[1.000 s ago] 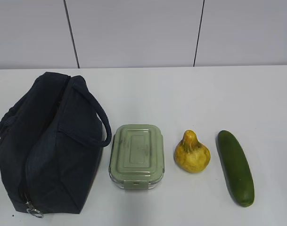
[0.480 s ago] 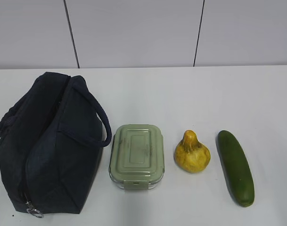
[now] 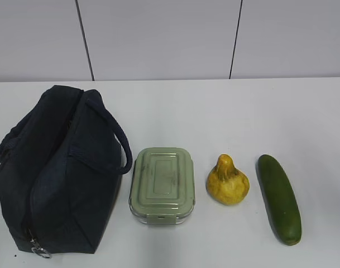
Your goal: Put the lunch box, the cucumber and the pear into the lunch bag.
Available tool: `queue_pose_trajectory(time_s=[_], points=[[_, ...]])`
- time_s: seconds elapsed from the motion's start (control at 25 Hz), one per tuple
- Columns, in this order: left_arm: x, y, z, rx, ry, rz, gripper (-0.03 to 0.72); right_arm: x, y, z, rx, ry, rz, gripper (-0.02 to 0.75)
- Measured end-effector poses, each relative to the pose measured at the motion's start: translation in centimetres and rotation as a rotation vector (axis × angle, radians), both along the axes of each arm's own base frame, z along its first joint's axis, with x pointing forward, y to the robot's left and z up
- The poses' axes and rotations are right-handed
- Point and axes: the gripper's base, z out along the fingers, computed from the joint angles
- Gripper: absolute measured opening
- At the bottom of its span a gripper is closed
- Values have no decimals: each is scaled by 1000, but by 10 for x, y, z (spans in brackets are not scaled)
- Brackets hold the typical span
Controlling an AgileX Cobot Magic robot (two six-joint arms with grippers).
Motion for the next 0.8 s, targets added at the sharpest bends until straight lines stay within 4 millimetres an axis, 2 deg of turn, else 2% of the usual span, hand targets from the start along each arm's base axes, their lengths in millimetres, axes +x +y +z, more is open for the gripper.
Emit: queue_pose_trajectory(time_s=[0.2, 0.4, 0.64, 0.8], points=[[0, 0, 0, 0, 0, 0, 238, 50, 2, -5, -3, 107, -2, 490], [0, 0, 0, 0, 0, 0, 238, 95, 7, -19, 23, 195, -7, 490], [0, 0, 0, 0, 0, 0, 238, 142, 13, -53, 56, 333, -12, 491], [0, 0, 0, 0, 0, 0, 238, 166, 26, -81, 39, 419, 25, 491]])
